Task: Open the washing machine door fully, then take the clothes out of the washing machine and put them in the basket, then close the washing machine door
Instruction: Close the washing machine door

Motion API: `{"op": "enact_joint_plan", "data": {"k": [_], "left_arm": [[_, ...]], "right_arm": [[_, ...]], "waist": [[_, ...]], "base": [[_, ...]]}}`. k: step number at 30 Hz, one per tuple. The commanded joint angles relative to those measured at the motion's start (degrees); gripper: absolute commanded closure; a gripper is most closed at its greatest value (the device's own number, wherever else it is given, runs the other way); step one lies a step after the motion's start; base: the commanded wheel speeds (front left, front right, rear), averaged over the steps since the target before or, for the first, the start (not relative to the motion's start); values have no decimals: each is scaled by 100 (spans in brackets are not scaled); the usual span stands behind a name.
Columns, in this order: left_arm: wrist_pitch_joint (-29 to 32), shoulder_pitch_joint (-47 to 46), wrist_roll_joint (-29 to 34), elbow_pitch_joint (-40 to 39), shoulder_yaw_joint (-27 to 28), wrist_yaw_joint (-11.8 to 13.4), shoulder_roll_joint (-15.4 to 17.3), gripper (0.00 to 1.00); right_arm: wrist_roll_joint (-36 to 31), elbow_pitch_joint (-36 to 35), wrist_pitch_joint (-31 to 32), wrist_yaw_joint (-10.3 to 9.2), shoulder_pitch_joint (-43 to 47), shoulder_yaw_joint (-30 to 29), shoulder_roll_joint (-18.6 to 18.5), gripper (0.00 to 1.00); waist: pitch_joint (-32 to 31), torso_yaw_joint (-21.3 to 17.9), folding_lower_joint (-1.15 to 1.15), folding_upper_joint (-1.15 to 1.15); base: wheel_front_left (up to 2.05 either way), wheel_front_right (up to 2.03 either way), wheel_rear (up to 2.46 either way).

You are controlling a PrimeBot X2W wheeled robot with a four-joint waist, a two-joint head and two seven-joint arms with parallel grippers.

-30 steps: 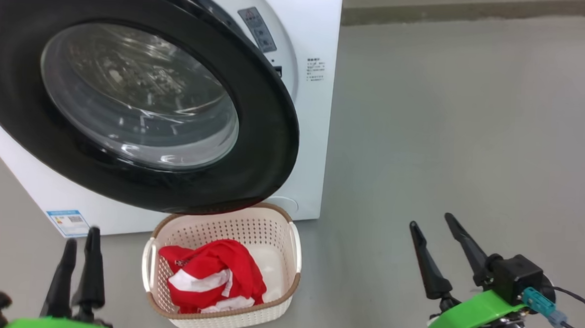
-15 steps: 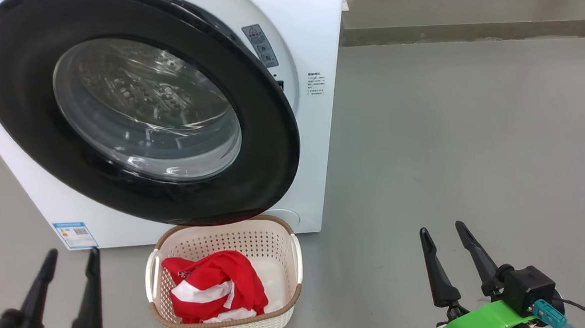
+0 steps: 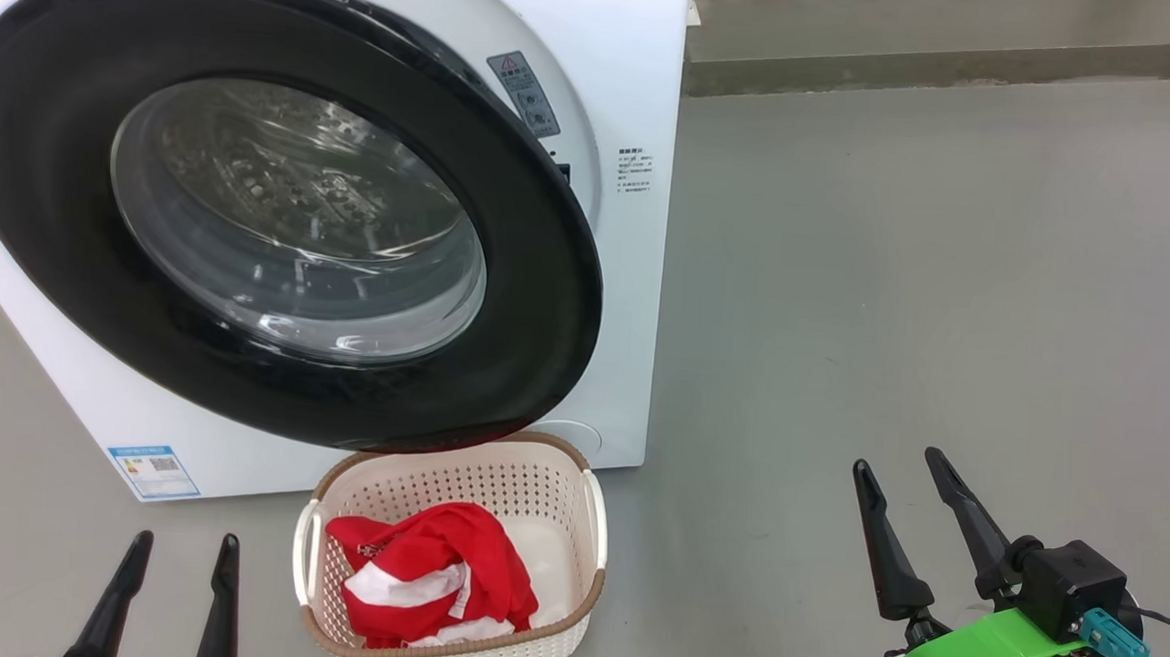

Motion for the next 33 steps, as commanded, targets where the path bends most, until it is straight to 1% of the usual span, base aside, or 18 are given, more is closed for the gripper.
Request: {"op": "enact_joint_plan", "data": {"k": [1,13,24,25,26,28,29,33], "left_arm": [[-68,-121,61,-94,214,-42,42,0],[-69,-178,137,-6,287,-68,-36,0],[-69,-216,203,93,282,-76,-35,0],[-69,-218,202,98,276,-77,-34,0],[-69,-217,200,98,268,-77,-35,0],[-69,-202,216,67,244,-78,-49,0],[-69,-199,219,58,240,-78,-51,0],[-69,-206,318,72,193,-79,4,0]], "right_arm": [[-45,-167,-37,36,-88,126,-40,0],[-26,-141,-37,36,-128,107,-68,0],[-37,-136,-37,36,-127,96,-58,0],[-33,-135,-37,36,-124,113,-59,7],[-33,-123,-37,36,-123,137,-65,51],[-12,-55,-37,36,-122,229,-96,87],[4,-23,-37,36,-134,263,-109,100],[82,114,-37,36,-258,399,-157,100]], "waist": [[6,-7,0,0],[28,-46,0,0],[3,40,0,0],[1,57,0,0],[-2,76,0,0],[-8,123,0,0],[-10,150,0,0],[8,289,0,0]], "base": [[0,0,0],[0,0,0],[0,0,0],[0,0,0],[0,0,0],[0,0,0],[0,0,0],[0,0,0]]}}
